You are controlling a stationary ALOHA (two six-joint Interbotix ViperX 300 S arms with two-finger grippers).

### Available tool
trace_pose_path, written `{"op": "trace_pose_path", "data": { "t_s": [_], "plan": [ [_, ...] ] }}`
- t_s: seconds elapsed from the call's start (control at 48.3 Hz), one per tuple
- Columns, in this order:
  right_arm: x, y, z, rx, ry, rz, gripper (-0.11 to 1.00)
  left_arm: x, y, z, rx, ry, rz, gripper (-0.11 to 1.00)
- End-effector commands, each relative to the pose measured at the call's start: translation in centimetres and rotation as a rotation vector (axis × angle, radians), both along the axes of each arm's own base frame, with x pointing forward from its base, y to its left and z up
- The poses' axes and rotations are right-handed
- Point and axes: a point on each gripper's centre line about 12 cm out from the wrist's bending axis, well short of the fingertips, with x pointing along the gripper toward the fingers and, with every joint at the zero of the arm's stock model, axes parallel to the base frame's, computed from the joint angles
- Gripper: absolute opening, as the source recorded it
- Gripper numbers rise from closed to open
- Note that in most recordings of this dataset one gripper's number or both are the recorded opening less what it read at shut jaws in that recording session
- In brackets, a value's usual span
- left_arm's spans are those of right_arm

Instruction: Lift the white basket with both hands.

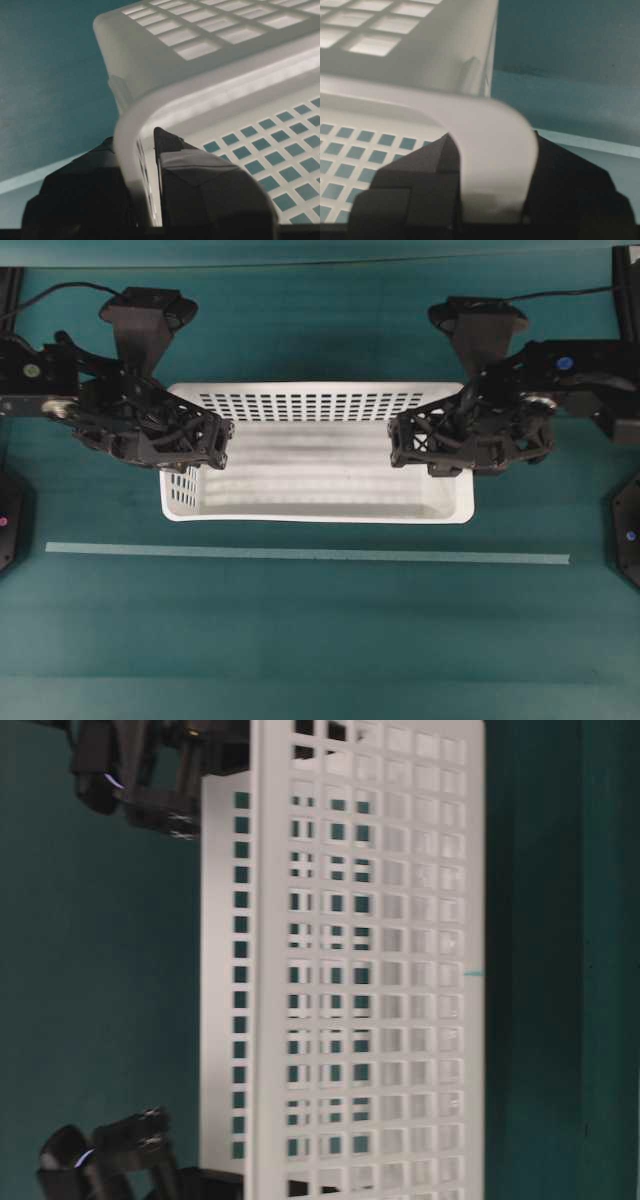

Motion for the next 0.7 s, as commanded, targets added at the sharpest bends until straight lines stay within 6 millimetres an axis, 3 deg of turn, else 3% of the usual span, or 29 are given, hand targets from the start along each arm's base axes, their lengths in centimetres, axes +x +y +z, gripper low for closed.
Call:
{"op": "trace_pose_path", "data": {
  "t_s": [0.0, 0.683],
  "plan": [
    [0.7, 0.4, -1.1, 0.001, 0.018, 0.053, 0.20, 0.9, 0.1, -0.5, 0.011, -0.009, -0.014, 0.04],
    [1.0, 1.3, -5.1, 0.012, 0.077, 0.075, 0.20, 2.8, -1.7, -4.6, -0.002, 0.052, -0.067, 0.03]
  ]
}}
